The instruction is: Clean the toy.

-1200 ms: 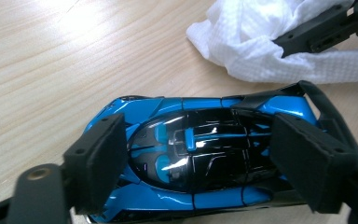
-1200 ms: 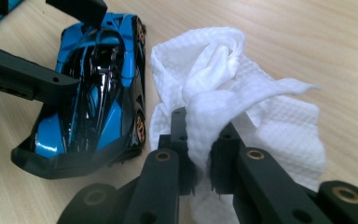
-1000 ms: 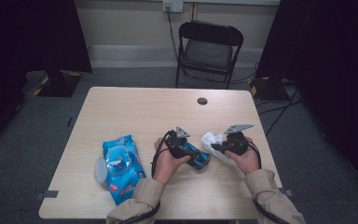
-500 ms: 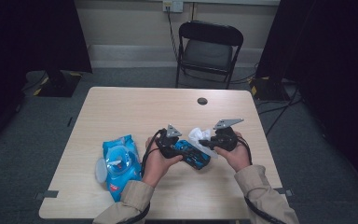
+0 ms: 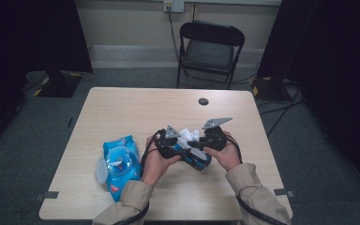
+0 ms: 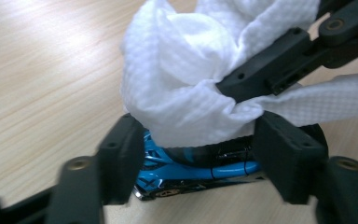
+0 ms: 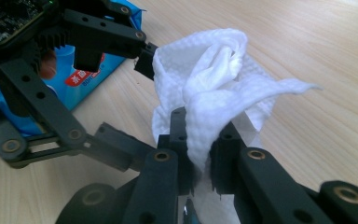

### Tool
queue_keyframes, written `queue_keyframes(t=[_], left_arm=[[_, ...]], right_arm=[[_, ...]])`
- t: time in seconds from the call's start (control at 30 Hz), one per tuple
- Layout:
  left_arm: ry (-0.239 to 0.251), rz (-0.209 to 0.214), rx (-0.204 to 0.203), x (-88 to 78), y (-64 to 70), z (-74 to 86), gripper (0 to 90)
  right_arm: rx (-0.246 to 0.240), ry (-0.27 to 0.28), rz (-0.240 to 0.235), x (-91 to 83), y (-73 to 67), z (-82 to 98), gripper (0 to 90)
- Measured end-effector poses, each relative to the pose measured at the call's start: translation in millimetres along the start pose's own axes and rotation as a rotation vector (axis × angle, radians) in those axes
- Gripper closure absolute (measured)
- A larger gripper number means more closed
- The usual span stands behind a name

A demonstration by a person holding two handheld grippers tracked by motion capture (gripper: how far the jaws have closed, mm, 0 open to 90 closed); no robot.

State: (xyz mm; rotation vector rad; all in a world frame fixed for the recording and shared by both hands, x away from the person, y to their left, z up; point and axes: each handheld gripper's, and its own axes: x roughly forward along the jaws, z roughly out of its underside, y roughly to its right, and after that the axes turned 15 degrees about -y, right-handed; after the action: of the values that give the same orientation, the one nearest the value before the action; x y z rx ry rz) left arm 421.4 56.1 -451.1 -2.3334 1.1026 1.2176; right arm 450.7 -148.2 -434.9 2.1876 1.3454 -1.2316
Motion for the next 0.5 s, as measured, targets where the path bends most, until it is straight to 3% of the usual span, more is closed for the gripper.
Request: queue_keyframes(t=[0.1,0.27,0.37,0.5], left_arm=[[-0.013,0.005,0.039,-0.1,0.4,0.8,57.2],[-0.032,0.016,0.042,-3.9,-0.2,1.7,81.2],[-0.060,0.003,0.009,-12.4,-2.8,2.4,86.1],[-0.056,-0.024,-0.019,-28.1,-11.8,4.7,86.8]], right_arm=[[0.011,0.003,-0.008,1.6,0.6,0.1,79.5],[0.028,0.014,-0.016,2.4,0.8,-0.2,70.7],[0.044,0.034,-0.003,1.5,0.7,-0.6,55.5],[0.064,0.045,0.029,-1.8,3.2,0.5,40.0]])
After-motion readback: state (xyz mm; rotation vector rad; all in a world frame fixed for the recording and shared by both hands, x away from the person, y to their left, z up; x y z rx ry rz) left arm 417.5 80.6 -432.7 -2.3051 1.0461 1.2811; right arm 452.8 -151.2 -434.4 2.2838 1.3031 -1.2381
